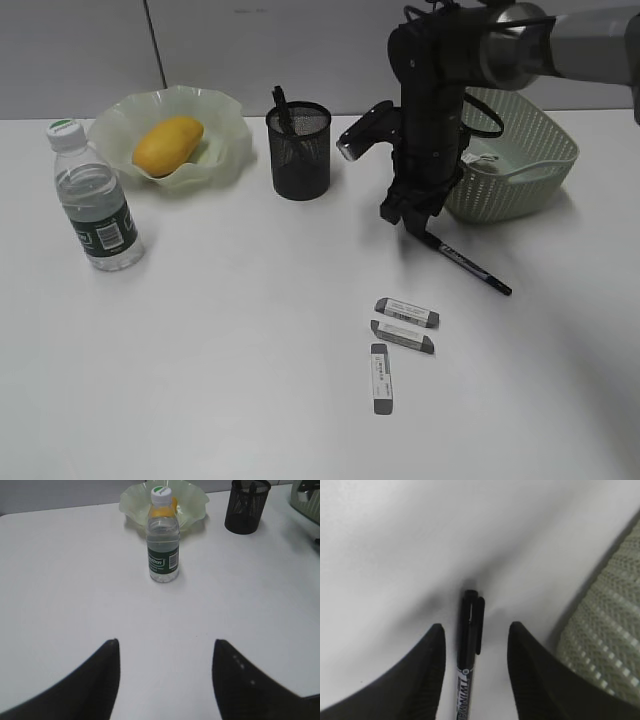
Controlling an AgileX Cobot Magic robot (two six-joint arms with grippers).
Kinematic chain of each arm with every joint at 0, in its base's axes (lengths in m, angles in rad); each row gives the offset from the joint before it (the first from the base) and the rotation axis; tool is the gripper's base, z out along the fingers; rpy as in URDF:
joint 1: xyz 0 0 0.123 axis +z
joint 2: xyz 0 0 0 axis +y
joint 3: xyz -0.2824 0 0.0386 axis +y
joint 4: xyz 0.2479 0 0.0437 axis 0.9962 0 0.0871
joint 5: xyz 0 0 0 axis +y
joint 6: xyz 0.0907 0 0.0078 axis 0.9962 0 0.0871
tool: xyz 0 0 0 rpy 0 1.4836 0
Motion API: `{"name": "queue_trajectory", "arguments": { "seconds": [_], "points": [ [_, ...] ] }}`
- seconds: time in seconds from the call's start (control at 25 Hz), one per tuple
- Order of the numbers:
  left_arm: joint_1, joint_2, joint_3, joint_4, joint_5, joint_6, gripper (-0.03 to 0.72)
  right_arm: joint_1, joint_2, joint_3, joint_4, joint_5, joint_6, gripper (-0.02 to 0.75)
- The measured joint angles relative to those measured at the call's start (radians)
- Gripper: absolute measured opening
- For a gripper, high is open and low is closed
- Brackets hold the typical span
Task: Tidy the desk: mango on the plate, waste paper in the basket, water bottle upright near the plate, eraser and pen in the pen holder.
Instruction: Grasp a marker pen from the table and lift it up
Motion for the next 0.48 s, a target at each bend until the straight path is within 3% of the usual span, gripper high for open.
{"name": "queue_trajectory", "arguments": {
  "seconds": [0.32,0.48],
  "points": [
    [0.0,0.0,0.0,0.0,0.0,0.0,0.446,0.0,0.02,0.0,-0.027,-0.008,-0.002,0.333],
    [0.0,0.0,0.0,0.0,0.0,0.0,0.446,-0.001,0.021,-0.003,0.033,-0.013,-0.022,0.332]
  ]
}}
